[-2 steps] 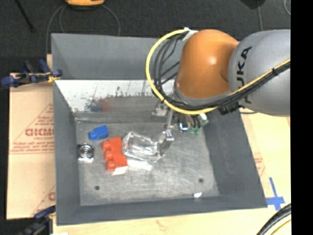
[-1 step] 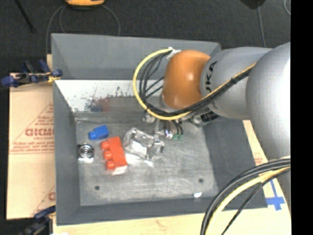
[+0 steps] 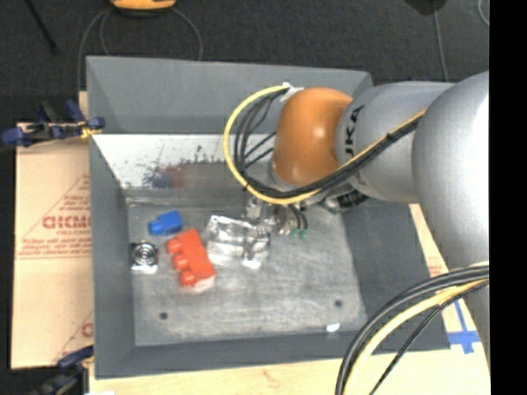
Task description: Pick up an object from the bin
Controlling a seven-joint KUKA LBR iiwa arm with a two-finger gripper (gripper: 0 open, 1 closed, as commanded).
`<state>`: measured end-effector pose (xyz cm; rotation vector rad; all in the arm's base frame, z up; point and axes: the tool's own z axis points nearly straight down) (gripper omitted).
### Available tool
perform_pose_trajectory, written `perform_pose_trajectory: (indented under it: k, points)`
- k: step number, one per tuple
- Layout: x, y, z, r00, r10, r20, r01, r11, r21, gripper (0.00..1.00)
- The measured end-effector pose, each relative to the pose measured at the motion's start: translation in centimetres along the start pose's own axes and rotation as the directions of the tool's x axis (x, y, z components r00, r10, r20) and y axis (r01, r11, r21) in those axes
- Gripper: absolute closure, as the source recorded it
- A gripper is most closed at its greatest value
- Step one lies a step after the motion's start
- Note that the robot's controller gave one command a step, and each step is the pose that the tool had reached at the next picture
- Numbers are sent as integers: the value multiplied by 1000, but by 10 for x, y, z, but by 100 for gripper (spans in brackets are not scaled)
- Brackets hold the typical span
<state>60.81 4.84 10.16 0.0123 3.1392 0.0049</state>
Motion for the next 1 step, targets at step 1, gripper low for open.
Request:
perform_pose_trajectory:
  k: [1]
  points:
    - [7, 3, -136, 1000, 16, 6, -16, 1000, 1, 100]
